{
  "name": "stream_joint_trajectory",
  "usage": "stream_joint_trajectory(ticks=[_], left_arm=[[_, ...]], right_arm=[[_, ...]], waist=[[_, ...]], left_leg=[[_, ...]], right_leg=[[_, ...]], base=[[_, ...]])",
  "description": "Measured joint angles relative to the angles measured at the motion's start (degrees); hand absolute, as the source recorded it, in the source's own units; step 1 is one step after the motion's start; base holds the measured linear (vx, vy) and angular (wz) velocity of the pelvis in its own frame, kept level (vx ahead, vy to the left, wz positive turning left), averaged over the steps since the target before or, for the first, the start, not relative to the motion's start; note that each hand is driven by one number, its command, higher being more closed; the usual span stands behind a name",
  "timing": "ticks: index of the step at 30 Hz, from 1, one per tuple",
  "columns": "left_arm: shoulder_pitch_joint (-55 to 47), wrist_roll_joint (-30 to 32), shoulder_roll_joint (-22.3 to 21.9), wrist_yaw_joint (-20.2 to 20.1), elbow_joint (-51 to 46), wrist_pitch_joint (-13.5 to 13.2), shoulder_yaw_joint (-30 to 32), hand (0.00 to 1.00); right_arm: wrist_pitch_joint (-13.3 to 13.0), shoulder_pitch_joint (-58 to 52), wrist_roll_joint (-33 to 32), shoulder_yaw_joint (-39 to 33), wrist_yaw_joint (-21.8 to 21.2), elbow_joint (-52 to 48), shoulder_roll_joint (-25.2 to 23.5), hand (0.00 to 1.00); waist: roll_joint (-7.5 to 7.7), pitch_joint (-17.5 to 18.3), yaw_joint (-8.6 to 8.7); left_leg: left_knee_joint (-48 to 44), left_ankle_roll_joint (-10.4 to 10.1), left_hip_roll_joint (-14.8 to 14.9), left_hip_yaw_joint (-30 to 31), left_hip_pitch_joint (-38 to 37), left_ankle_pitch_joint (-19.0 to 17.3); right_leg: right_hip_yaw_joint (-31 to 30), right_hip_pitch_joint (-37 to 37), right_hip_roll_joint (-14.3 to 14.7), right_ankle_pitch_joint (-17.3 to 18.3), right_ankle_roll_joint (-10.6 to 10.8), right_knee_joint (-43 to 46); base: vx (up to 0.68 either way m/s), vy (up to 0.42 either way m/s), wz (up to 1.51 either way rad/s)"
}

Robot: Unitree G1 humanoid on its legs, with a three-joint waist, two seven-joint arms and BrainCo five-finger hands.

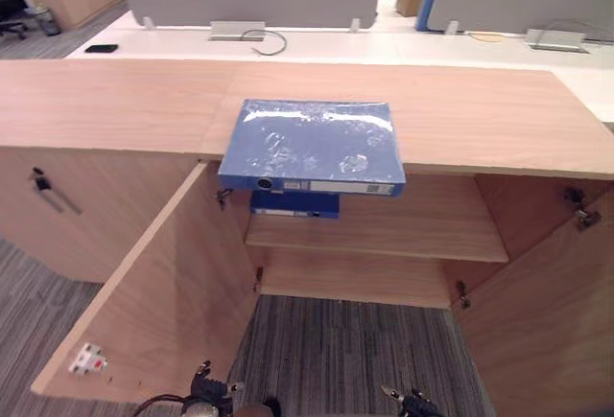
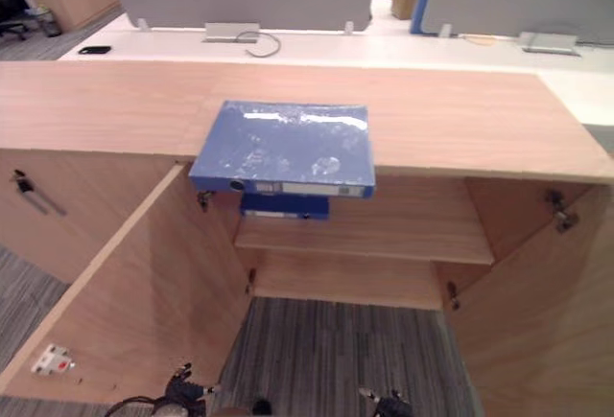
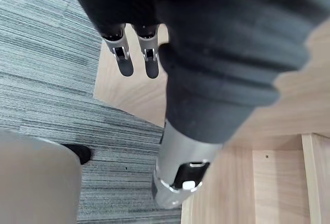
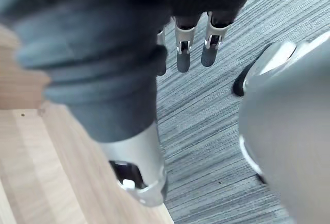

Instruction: Walk over to the cabinet, pick up the folder, carry it to the office cabinet, place the folder inside the office cabinet, then close the office cabinet door

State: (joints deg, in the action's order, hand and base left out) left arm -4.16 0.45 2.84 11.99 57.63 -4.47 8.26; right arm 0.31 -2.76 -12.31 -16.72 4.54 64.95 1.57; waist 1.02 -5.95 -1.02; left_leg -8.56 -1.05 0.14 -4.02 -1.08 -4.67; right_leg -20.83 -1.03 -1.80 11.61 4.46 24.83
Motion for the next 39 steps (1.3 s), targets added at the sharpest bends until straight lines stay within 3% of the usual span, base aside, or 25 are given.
stream_joint_trajectory(ticks=[1, 2, 4, 5, 8, 9, 12, 14, 17, 21, 23, 24, 26, 27, 28, 29, 32, 34, 39], left_arm=[[-0.29, 0.04, -0.24, -0.12, -0.48, 0.08, 0.16, 0.00], [-0.60, 0.02, -0.55, -0.19, -0.89, 0.14, 0.75, 0.00], [-0.97, 0.07, -1.20, -0.26, -0.84, 0.35, 1.68, 0.00], [-1.07, 1.03, -1.65, -0.37, -0.93, 0.31, 2.69, 0.00], [-0.72, 1.52, -1.93, -0.48, -0.94, 0.34, 3.78, 0.00], [-0.69, 1.82, -1.93, -0.45, -0.34, 0.45, 4.08, 0.00], [-0.78, 3.68, -3.56, -0.50, 1.03, 0.54, 4.40, 0.00], [-0.51, 3.64, -3.69, -0.49, 1.34, 0.54, 4.60, 0.00], [-0.35, 1.28, -3.16, -1.72, 2.57, 0.51, 4.27, 0.00], [0.11, -3.99, -2.12, -5.43, 3.27, 0.52, 3.55, 0.00], [0.32, -8.44, -1.16, -8.74, 3.36, 0.58, 2.73, 0.00], [0.41, -11.65, -0.33, -10.74, 3.66, 0.62, 1.73, 0.00], [0.31, -14.41, -0.08, -12.14, 3.59, 0.62, 0.76, 0.00], [0.36, -16.95, 0.46, -13.36, 3.55, 0.64, -1.26, 0.00], [0.32, -18.67, 0.83, -13.81, 3.42, 0.64, -2.16, 0.00], [-0.18, -22.07, 0.70, -14.72, 2.42, 0.68, -3.74, 0.00], [-1.68, -28.45, 2.36, -16.35, -2.09, 1.06, -6.28, 0.00], [-4.54, -31.50, 2.32, -16.37, -11.23, 0.99, -8.93, 0.00], [-9.06, -32.78, 2.49, -16.30, -27.39, 0.73, -11.88, 0.00]], right_arm=[[0.02, -0.40, -0.02, 0.03, -0.07, -1.28, -0.03, 0.00], [0.00, -1.06, -0.08, -0.01, -0.16, -2.70, -0.02, 0.00], [-0.08, -1.54, -0.01, 0.08, -0.46, -4.10, 0.11, 0.00], [-0.16, -1.53, 0.07, 0.57, -0.47, -4.15, 0.20, 0.00], [-0.16, -1.43, 0.43, 0.51, -0.43, -4.08, 0.27, 0.00], [-0.09, -1.60, 0.98, 0.17, -0.42, -3.87, 0.28, 0.00], [0.09, -1.39, 2.17, -2.62, -0.44, -3.28, 1.49, 0.00], [0.31, -0.81, 2.51, -3.93, -0.44, -1.56, 1.67, 0.00], [0.31, -0.81, 2.45, -4.44, -0.44, -0.06, 2.20, 0.00], [0.31, -0.86, 2.35, -4.59, -0.76, 0.90, 2.85, 0.00], [0.34, -0.98, 2.56, -5.13, -1.65, 1.11, 2.87, 0.00], [0.50, -0.96, 3.02, -5.93, -2.32, 1.26, 2.76, 0.00], [0.67, -0.90, 3.94, -5.98, -2.90, 1.67, 2.99, 0.00], [0.81, -0.19, 4.54, -5.96, -3.26, 2.25, 3.16, 0.00], [0.83, -0.16, 4.60, -5.97, -3.53, 2.23, 3.27, 0.00], [0.82, -0.15, 4.63, -5.81, -4.14, 2.16, 3.89, 0.00], [0.80, -0.57, 5.62, -4.32, -4.44, 2.17, 3.19, 0.00], [0.75, -0.92, 6.75, -3.33, -4.43, 1.64, 3.51, 0.00], [0.70, -1.46, 7.05, 1.16, -4.35, -0.36, 4.16, 0.00]], waist=[[-0.15, -0.05, 0.16], [-0.23, -0.37, 0.24], [-0.61, -0.59, 0.48], [-0.67, -0.54, 0.70], [-0.60, -0.51, 0.78], [-0.07, -0.56, 1.02], [-3.07, 0.57, 1.83], [-3.73, 0.72, 1.45], [-3.59, 0.59, 1.71], [-3.31, 0.20, 1.64], [-3.11, -0.81, 1.67], [-3.02, -1.16, 1.34], [-3.08, -1.32, 1.40], [-2.90, -1.55, 1.34], [-3.10, -1.59, 1.28], [-4.08, -1.29, 1.40], [-1.95, -1.15, 1.24], [-1.88, -1.00, 1.20], [-1.81, -0.45, 0.94]], left_leg=[[0.07, 0.20, 0.05, -0.98, -0.56, -0.27], [-0.17, 0.58, 0.07, -2.05, -1.82, -0.95], [-0.85, 0.93, 0.06, -2.90, -4.04, -2.38], [-0.88, 1.10, 0.26, -2.86, -4.86, -3.43], [-1.08, -0.36, 0.83, -2.18, -4.87, -4.40], [-2.11, -2.08, 1.23, -1.38, -4.88, -5.42], [0.14, -3.44, 4.00, 1.65, -5.46, -4.77], [2.31, -5.14, 7.64, 2.31, -6.61, -4.11], [0.39, -5.33, 9.49, 3.85, -7.15, -4.17], [-10.90, -6.69, 9.64, 2.66, -3.40, -5.03], [-20.74, -7.58, 10.71, -1.02, -0.35, -4.35], [-23.70, -6.93, 11.04, -2.80, 0.66, -5.17], [-22.73, -6.79, 10.45, -4.40, 1.33, -8.47], [-16.92, -6.59, 8.05, -4.71, 2.18, -9.70], [-13.15, -6.54, 7.22, -4.61, 1.95, -8.53], [-6.78, -5.08, 6.41, -4.14, 1.96, -1.50], [-0.98, -3.51, 4.15, -4.14, -0.50, 0.44], [4.27, -2.36, 1.91, -3.45, -1.53, 3.43], [11.99, -1.59, 0.47, -1.24, -3.15, 8.08]], right_leg=[[0.56, 3.76, 0.99, 0.06, 0.72, 7.65], [2.33, 7.75, 1.40, -1.30, 3.21, 16.45], [7.35, 10.18, -0.56, 0.67, 1.49, 22.25], [11.60, 11.19, -3.10, 1.60, 0.93, 19.84], [15.41, 11.53, -5.81, 0.67, -0.04, 7.16], [16.28, 10.05, -6.32, -0.78, 0.75, 0.43], [18.72, 8.77, -3.04, -0.73, -0.32, -2.61], [19.67, 6.55, 0.79, -1.71, -2.02, -6.28], [20.87, 2.47, 2.77, -2.45, -3.12, -10.60], [20.97, -1.34, 2.19, -2.52, -3.26, -13.80], [21.95, -5.40, 1.70, -2.80, -3.66, -16.14], [22.00, -6.79, 1.03, -2.84, -3.79, -16.68], [22.04, -7.12, 0.32, -2.82, -3.82, -16.75], [22.09, -6.81, -0.87, -2.82, -3.79, -16.71], [22.13, -6.78, -1.02, -2.79, -3.71, -16.72], [22.21, -6.66, -0.32, -2.56, -3.17, -16.95], [22.26, -6.39, -2.23, -2.28, -2.34, -17.65], [22.63, -5.87, -3.70, -2.26, -1.43, -18.41], [24.99, -5.02, -4.32, -2.14, -1.04, -18.53]], base=[[-0.04, 0.021, -0.52], [-0.03, 0.036, -0.45], [-0.01, 0.050, -0.18], [0.00, 0.000, 0.00], [0.06, -0.117, 0.08], [0.12, -0.234, 0.18], [0.20, -0.267, 0.24], [0.25, -0.269, -0.06], [0.21, -0.155, 0.03], [0.16, -0.027, 0.04], [0.13, -0.001, 0.16], [0.10, -0.003, 0.18], [0.05, 0.016, 0.08], [0.03, 0.088, 0.06], [0.03, 0.114, 0.07], [0.07, 0.174, 0.06], [0.06, 0.114, 0.14], [0.02, 0.110, 0.24], [0.00, 0.041, 0.28]])
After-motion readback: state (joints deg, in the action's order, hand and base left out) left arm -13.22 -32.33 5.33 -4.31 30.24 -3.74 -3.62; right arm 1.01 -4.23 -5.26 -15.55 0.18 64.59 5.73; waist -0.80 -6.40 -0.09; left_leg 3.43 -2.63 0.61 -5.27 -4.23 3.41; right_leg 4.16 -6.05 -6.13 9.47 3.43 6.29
